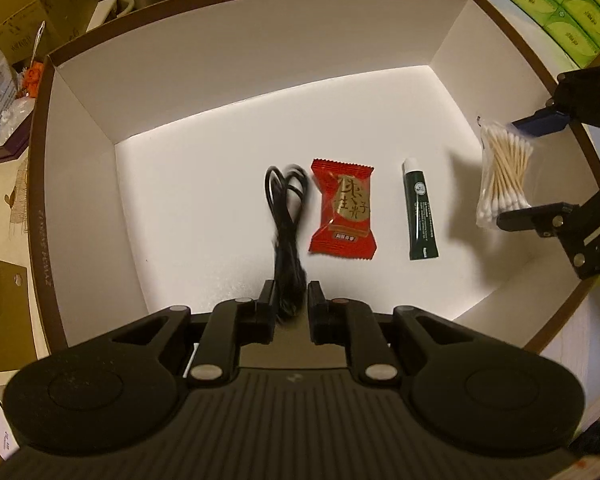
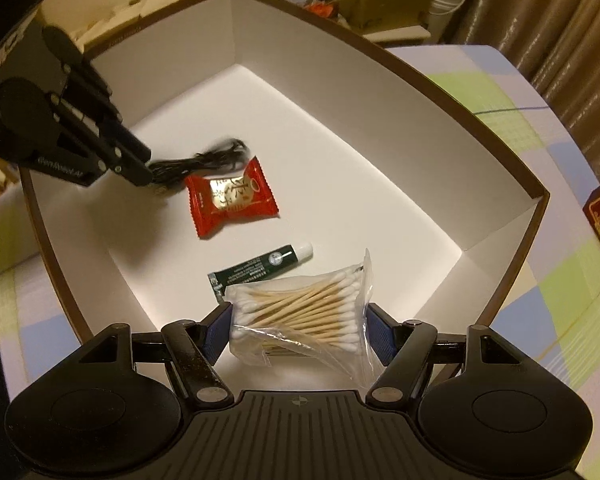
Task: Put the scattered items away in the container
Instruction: 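Carry the black cable and cotton swab bag into the box with both tools, then open both tools to release the items and lift out of the box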
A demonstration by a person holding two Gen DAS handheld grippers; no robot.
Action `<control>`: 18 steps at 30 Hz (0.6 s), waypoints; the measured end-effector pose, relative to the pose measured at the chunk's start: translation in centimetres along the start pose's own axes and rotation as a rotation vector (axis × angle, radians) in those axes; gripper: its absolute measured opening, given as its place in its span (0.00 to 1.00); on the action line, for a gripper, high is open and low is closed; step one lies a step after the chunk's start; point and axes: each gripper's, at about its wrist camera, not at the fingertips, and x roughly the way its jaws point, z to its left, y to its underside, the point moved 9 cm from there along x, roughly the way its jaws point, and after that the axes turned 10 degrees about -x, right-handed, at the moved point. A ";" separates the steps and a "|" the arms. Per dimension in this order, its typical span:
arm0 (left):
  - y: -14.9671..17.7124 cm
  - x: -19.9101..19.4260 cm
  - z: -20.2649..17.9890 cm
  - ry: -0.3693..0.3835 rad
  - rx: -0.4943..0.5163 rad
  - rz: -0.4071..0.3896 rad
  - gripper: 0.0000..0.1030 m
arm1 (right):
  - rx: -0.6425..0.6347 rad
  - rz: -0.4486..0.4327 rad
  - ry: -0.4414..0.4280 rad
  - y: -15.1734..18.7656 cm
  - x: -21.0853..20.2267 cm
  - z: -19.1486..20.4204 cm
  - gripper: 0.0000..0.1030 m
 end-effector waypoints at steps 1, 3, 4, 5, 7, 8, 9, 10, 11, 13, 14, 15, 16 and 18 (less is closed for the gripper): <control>0.0 0.1 0.0 0.000 0.002 0.001 0.11 | -0.006 0.003 0.003 0.0 0.1 0.0 0.65; -0.1 0.2 0.0 -0.004 0.001 0.005 0.11 | -0.014 0.004 0.006 0.1 0.0 0.0 0.65; -0.1 0.2 0.0 -0.005 0.002 0.007 0.12 | -0.014 0.001 0.004 0.1 0.0 0.0 0.66; -0.1 0.2 0.0 -0.005 0.002 0.009 0.14 | -0.014 -0.001 0.000 0.1 0.0 0.1 0.72; 0.0 0.2 0.0 -0.004 -0.002 0.010 0.21 | -0.016 -0.008 0.007 0.0 -0.1 0.1 0.77; 0.0 0.1 0.0 -0.005 -0.003 0.009 0.27 | -0.017 -0.012 0.009 0.0 -0.1 0.1 0.79; 0.1 0.0 0.0 -0.008 -0.003 0.005 0.30 | -0.017 -0.014 0.009 -0.1 -0.4 0.1 0.80; 0.1 -0.1 -0.1 -0.009 -0.002 0.000 0.33 | -0.015 -0.019 0.011 -0.1 -0.4 0.1 0.81; 0.2 -0.3 -0.1 -0.009 -0.003 -0.002 0.39 | -0.011 -0.026 0.010 -0.1 -0.6 0.1 0.81; 0.2 -0.6 -0.1 -0.006 -0.009 -0.011 0.49 | -0.001 -0.041 0.009 -0.2 -1.0 0.0 0.82; 0.3 -0.9 -0.1 -0.006 -0.013 -0.018 0.53 | 0.003 -0.050 0.008 -0.3 -1.3 0.1 0.83; 0.3 -1.1 -0.1 -0.010 -0.016 -0.024 0.56 | 0.007 -0.058 0.007 -0.3 -1.6 0.1 0.83; 0.3 -1.3 -0.2 -0.014 -0.019 -0.031 0.62 | 0.010 -0.065 0.009 -0.3 -1.8 0.2 0.84; 0.3 -1.9 -0.2 -0.021 -0.021 -0.046 0.63 | 0.016 -0.081 0.014 -0.2 -2.3 0.3 0.85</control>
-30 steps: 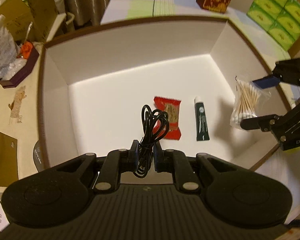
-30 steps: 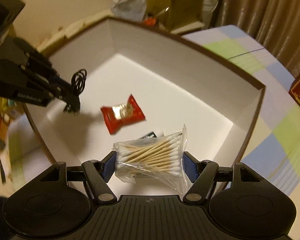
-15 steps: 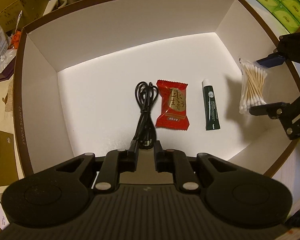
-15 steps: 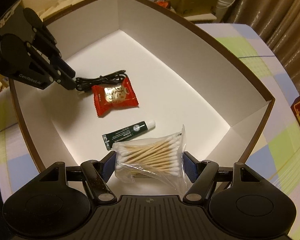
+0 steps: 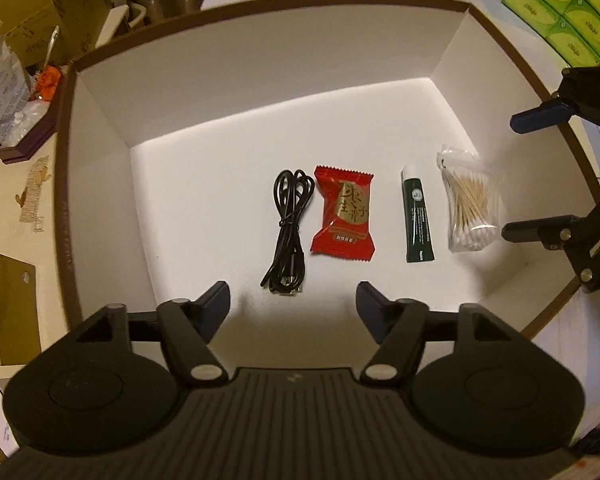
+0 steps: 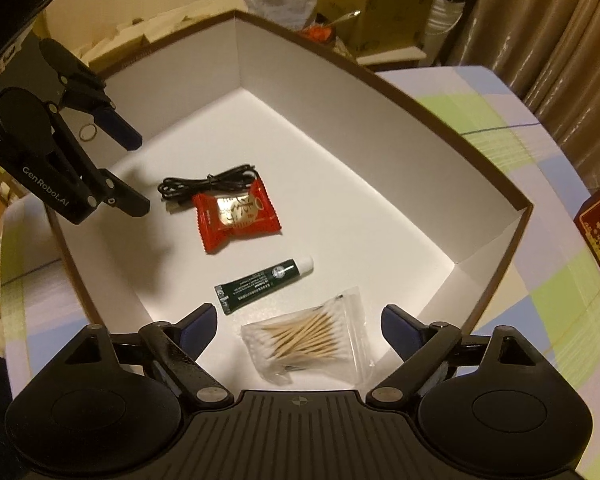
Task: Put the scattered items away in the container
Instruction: 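Open both tools to release the items and lift out of the box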
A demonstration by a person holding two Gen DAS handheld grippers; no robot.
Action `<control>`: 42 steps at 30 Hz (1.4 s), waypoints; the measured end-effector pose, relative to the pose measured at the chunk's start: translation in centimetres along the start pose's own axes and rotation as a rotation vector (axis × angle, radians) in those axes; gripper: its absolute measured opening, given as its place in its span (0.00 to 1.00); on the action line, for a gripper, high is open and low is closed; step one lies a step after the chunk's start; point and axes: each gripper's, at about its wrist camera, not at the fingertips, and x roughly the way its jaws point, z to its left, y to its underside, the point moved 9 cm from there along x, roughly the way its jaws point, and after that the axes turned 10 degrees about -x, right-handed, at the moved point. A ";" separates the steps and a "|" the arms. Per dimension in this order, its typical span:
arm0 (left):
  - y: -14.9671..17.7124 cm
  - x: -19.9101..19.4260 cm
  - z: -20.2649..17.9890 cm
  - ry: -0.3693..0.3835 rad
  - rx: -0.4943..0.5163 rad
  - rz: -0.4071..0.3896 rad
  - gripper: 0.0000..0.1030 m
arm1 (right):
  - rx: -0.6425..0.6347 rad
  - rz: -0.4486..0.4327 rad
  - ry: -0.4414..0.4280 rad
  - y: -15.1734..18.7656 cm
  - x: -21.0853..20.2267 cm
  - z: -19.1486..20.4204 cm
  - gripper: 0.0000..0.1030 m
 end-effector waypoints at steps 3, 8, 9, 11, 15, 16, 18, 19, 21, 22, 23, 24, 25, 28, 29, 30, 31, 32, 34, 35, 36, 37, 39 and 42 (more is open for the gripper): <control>0.2 -0.9 -0.2 -0.003 -0.008 -0.019 0.67 | 0.013 -0.021 0.013 0.1 -0.8 0.2 0.86; 0.7 -2.4 -0.3 -0.012 -0.026 -0.057 0.78 | 0.074 -0.088 0.012 -0.2 -2.6 0.8 0.87; 0.8 -2.7 -0.4 -0.013 -0.031 -0.062 0.78 | 0.079 -0.098 0.013 -0.2 -2.9 0.9 0.88; 0.9 -3.5 -0.5 -0.017 -0.042 -0.078 0.79 | 0.089 -0.117 0.020 -0.1 -3.6 1.3 0.88; 1.5 -5.7 -0.6 -0.036 -0.056 -0.131 0.85 | 0.115 -0.158 0.028 0.3 -5.0 2.0 0.89; 1.7 -6.2 -0.7 -0.043 -0.059 -0.143 0.86 | 0.121 -0.168 0.032 0.4 -5.3 2.2 0.91; 2.2 -7.1 -0.6 -0.050 -0.074 -0.162 0.88 | 0.136 -0.185 0.041 0.7 -5.9 2.5 0.94; 2.5 -7.4 -0.5 -0.052 -0.081 -0.168 0.88 | 0.145 -0.194 0.044 0.9 -6.2 2.6 0.95; 3.0 -8.0 -0.5 -0.060 -0.089 -0.180 0.90 | 0.168 -0.214 0.044 1.3 -6.8 2.9 0.95; 3.3 -8.2 -0.6 -0.066 -0.091 -0.184 0.90 | 0.177 -0.221 0.043 1.5 -7.1 3.1 0.95; 3.5 -8.4 -0.6 -0.073 -0.092 -0.186 0.90 | 0.184 -0.226 0.045 1.7 -7.4 3.2 0.96; 3.8 -8.5 -0.7 -0.078 -0.093 -0.187 0.90 | 0.190 -0.231 0.048 2.0 -7.6 3.4 0.96; 4.1 -8.6 -0.8 -0.081 -0.095 -0.187 0.90 | 0.192 -0.232 0.053 2.2 -7.8 3.6 0.96; 4.9 -9.0 -1.1 -0.086 -0.099 -0.188 0.90 | 0.198 -0.241 0.058 2.9 -8.5 4.3 0.97; 5.2 -9.1 -1.2 -0.089 -0.100 -0.189 0.90 | 0.202 -0.245 0.057 3.1 -8.7 4.6 0.97; 5.4 -9.2 -1.4 -0.092 -0.102 -0.191 0.90 | 0.206 -0.249 0.054 3.4 -9.0 4.9 0.97; 5.7 -9.3 -1.6 -0.092 -0.103 -0.192 0.90 | 0.208 -0.253 0.052 3.6 -9.2 5.1 0.97; 6.0 -9.4 -1.8 -0.091 -0.106 -0.192 0.90 | 0.211 -0.255 0.051 3.9 -9.4 5.4 0.97; 6.5 -9.5 -2.2 -0.086 -0.111 -0.192 0.90 | 0.214 -0.259 0.051 4.4 -9.7 5.9 0.97; 6.8 -9.6 -2.4 -0.085 -0.112 -0.191 0.90 | 0.216 -0.261 0.050 4.7 -9.8 6.2 0.97; 7.1 -9.7 -2.6 -0.086 -0.112 -0.192 0.90 | 0.218 -0.263 0.048 4.9 -9.9 6.4 0.97; 7.4 -9.7 -2.9 -0.089 -0.112 -0.194 0.90 | 0.221 -0.265 0.046 5.2 -10.2 6.7 0.97; 8.0 -9.9 -3.4 -0.096 -0.111 -0.198 0.90 | 0.225 -0.269 0.045 5.8 -10.5 7.1 0.97; 9.0 -10.0 -4.1 -0.098 -0.116 -0.199 0.90 | 0.224 -0.273 0.047 6.5 -11.1 7.8 0.97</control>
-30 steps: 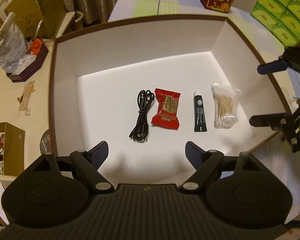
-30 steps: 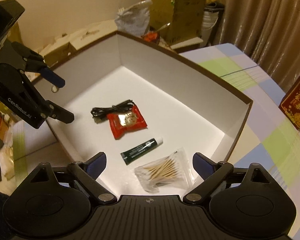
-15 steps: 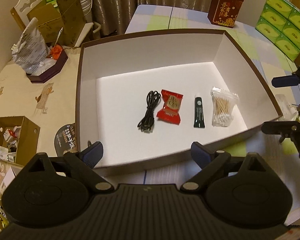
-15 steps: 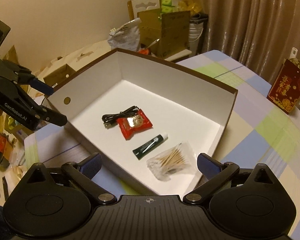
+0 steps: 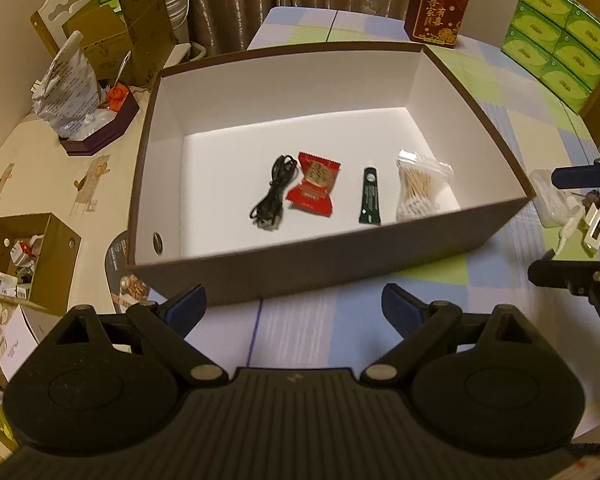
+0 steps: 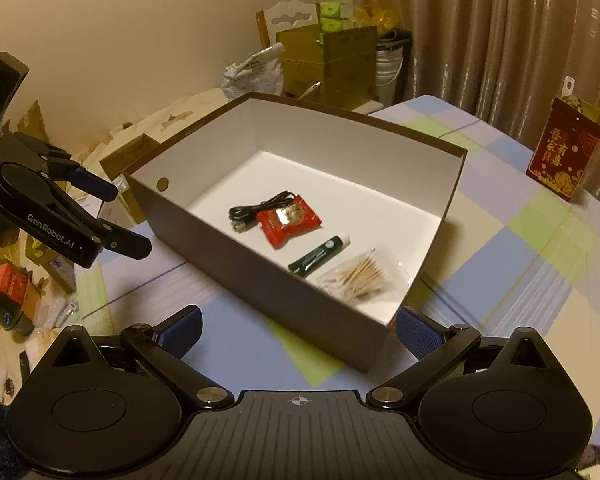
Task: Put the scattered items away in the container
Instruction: 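Open both tools to release the items and lift out of the box, then move both tools back toward the remaining items on the table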
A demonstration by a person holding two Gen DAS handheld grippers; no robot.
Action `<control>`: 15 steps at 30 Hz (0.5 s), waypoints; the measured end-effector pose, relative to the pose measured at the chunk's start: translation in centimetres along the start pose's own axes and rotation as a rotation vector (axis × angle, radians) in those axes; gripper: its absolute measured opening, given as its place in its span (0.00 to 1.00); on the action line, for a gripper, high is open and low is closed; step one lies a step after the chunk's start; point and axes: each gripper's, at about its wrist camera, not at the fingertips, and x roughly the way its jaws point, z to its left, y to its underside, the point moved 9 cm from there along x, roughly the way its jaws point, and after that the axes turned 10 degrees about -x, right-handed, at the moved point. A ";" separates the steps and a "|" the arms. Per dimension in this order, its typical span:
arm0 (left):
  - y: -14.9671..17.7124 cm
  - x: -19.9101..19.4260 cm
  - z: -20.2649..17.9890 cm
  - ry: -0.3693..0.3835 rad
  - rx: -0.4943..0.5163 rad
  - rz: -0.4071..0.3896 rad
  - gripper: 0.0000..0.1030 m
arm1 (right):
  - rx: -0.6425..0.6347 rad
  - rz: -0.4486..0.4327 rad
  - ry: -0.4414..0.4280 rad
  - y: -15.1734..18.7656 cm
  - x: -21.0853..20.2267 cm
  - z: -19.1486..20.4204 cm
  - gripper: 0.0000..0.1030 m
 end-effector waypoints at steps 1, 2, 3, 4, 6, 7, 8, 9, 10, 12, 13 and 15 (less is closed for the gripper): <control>0.3 -0.1 -0.1 0.000 -0.003 0.001 0.90 | -0.001 -0.002 0.000 0.2 -0.2 0.1 0.97; 0.7 -0.2 -0.3 -0.002 -0.008 0.002 0.90 | 0.001 -0.005 0.000 0.3 -0.5 0.2 0.97; 0.9 -0.3 -0.4 -0.004 -0.011 0.002 0.90 | 0.004 -0.009 0.000 0.5 -0.7 0.3 0.97; 1.2 -0.4 -0.5 -0.006 -0.015 0.000 0.90 | 0.008 -0.015 0.001 0.6 -1.0 0.4 0.97; 1.8 -0.6 -0.9 -0.006 -0.023 0.000 0.90 | 0.018 -0.023 0.002 0.9 -1.4 0.5 0.97; 2.1 -0.8 -1.1 -0.003 -0.026 0.001 0.90 | 0.022 -0.025 0.002 1.1 -1.6 0.6 0.97; 2.3 -0.9 -1.3 -0.001 -0.028 0.003 0.90 | 0.026 -0.027 0.001 1.3 -1.8 0.6 0.98; 2.6 -1.0 -1.5 -0.001 -0.030 0.004 0.90 | 0.030 -0.029 -0.001 1.4 -2.0 0.7 0.98; 2.8 -1.0 -1.6 -0.002 -0.031 0.004 0.90 | 0.035 -0.029 -0.001 1.6 -2.1 0.7 0.97; 3.2 -1.1 -1.9 -0.006 -0.032 0.005 0.90 | 0.043 -0.029 0.000 2.1 -2.5 0.7 0.98; 3.4 -1.2 -2.0 -0.008 -0.033 0.005 0.90 | 0.046 -0.028 0.003 2.4 -2.7 0.8 0.98; 3.8 -1.4 -2.4 -0.014 -0.030 0.002 0.90 | 0.050 -0.026 0.012 2.9 -3.0 0.8 0.98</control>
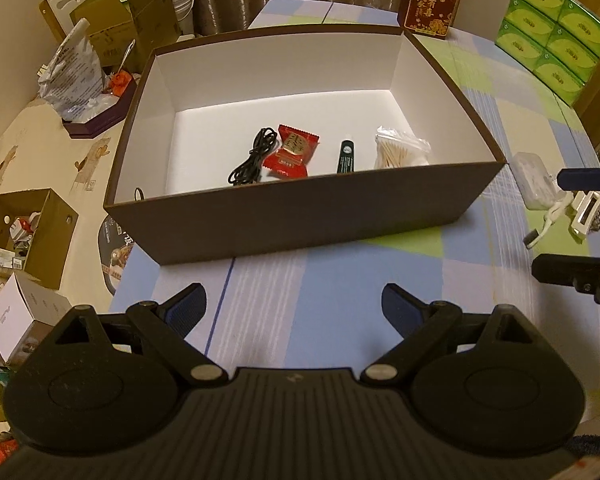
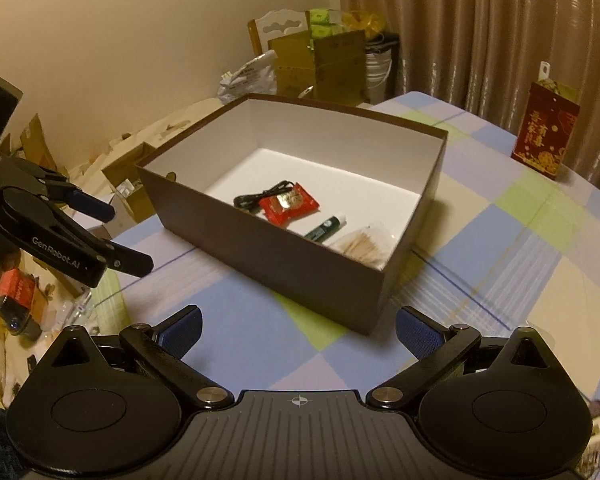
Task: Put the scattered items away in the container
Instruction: 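Move both tools back toward the remaining items on the table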
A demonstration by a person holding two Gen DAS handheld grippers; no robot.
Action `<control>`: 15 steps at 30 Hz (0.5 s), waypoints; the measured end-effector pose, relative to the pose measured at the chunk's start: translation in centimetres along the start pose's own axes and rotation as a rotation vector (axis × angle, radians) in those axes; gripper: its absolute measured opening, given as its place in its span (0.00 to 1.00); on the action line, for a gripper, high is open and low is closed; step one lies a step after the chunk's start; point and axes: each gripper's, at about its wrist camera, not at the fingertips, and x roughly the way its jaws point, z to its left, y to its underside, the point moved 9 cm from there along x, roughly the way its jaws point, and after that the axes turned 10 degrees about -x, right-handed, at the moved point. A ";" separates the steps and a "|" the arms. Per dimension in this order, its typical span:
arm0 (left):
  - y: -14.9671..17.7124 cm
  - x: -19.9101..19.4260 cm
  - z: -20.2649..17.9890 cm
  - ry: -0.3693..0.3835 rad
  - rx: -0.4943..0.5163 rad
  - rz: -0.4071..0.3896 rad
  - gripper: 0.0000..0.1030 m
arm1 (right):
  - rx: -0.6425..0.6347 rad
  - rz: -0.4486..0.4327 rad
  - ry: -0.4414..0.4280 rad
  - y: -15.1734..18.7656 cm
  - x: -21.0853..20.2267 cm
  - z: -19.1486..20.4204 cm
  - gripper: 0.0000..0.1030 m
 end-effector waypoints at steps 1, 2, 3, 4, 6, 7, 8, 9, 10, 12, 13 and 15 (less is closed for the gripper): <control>0.2 -0.1 -0.2 -0.006 0.004 -0.004 0.90 | 0.004 0.000 0.004 0.2 -0.2 0.0 0.98; 0.3 -0.2 -0.4 -0.010 0.009 -0.008 0.90 | 0.009 -0.001 0.008 0.5 -0.4 -0.1 0.97; 0.5 -0.2 -0.7 -0.011 0.013 -0.010 0.90 | 0.016 -0.004 0.013 0.7 -0.7 -0.2 0.97; 0.7 -0.3 -1.0 -0.009 0.017 -0.011 0.90 | 0.023 -0.005 0.016 1.0 -1.0 -0.2 0.97; 0.9 -0.2 -1.6 0.001 0.022 -0.006 0.90 | 0.037 -0.006 0.023 1.5 -1.4 -0.4 0.98; 1.1 -0.2 -1.9 0.006 0.024 -0.004 0.90 | 0.042 -0.006 0.028 1.9 -1.7 -0.5 0.98; 1.2 -0.2 -2.3 0.010 0.027 -0.001 0.90 | 0.047 -0.006 0.036 2.2 -1.9 -0.6 0.98; 1.4 -0.2 -2.7 0.015 0.030 0.002 0.90 | 0.052 -0.004 0.045 2.6 -2.2 -0.8 0.98; 1.5 -0.1 -3.1 0.022 0.033 0.005 0.90 | 0.057 -0.004 0.053 2.9 -2.5 -1.0 0.98; 1.8 0.0 -4.0 0.040 0.038 0.010 0.90 | 0.072 -0.003 0.070 3.5 -3.0 -1.4 0.98; 1.9 0.0 -4.5 0.049 0.042 0.012 0.90 | 0.082 -0.003 0.080 3.8 -3.4 -1.7 0.97; 2.1 0.1 -5.5 0.067 0.056 0.016 0.90 | 0.104 -0.003 0.102 4.6 -4.1 -2.2 0.97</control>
